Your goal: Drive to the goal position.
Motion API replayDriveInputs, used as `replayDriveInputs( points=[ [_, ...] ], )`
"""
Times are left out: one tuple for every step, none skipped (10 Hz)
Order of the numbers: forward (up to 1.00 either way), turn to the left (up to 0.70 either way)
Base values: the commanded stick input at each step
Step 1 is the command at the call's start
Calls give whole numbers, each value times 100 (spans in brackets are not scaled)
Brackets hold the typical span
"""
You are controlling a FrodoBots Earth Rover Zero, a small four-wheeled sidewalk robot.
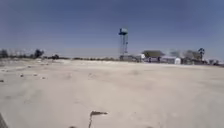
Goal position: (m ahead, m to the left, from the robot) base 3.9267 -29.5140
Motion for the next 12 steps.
replayDriveInputs(
  points=[
    [76,0],
    [84,0],
    [85,-27],
    [85,-27],
    [85,-27],
    [85,-25],
    [85,-22],
    [85,-19],
    [85,-16],
    [85,-12],
    [85,-9],
    [85,-6]
  ],
)
